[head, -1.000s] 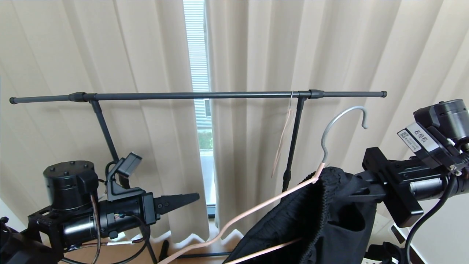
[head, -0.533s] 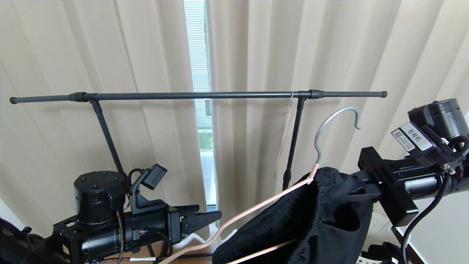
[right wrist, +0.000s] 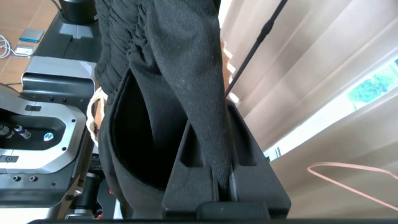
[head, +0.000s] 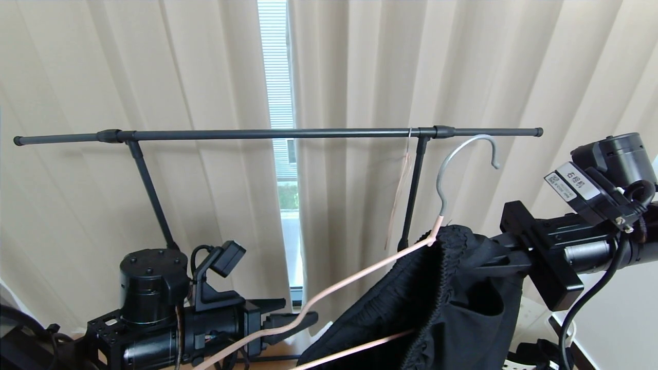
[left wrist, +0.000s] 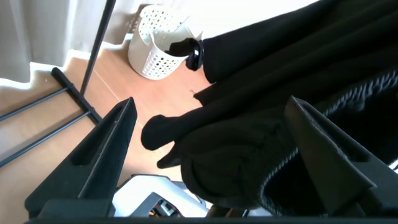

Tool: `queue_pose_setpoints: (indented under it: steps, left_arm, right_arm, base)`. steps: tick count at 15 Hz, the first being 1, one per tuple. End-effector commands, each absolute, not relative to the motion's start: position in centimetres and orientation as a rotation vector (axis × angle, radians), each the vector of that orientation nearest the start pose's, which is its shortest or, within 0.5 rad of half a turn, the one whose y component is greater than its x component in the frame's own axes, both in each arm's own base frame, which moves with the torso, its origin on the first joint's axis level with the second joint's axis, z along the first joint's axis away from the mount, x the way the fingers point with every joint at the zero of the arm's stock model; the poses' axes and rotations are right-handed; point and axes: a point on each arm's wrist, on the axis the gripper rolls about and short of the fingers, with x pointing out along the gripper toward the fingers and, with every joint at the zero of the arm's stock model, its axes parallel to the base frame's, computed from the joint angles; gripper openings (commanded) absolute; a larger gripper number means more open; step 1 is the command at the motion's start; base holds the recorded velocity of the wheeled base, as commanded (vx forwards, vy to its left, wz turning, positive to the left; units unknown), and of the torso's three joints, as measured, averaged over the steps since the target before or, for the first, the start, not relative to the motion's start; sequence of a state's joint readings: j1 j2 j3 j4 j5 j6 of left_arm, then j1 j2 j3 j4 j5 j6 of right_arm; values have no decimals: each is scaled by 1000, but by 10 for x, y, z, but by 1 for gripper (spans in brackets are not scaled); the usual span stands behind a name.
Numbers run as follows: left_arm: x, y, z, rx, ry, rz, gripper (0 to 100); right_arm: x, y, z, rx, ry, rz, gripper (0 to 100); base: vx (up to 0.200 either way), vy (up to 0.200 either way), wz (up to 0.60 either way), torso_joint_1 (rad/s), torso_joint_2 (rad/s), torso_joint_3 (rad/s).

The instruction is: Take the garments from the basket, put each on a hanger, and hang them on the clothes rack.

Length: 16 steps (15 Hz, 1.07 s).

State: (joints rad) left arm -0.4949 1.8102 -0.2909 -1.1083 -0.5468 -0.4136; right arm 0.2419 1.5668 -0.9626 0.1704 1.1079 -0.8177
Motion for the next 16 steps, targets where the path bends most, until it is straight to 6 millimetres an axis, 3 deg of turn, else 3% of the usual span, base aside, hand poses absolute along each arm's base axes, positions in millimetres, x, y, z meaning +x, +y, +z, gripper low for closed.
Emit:
queue_pose_setpoints:
  steps: [1,16]
  left_arm:
    - [209,-127,80,-376,643,-926,100]
    - [204,-128,80,-370,641,-939,100]
  right_arm:
    - [242,80,198,-312,186,1469,0]
    - [259,80,195,-290,192,1442,0]
  base:
    - [0,0,0,0,0,0]
    - [0,0,0,0,0,0]
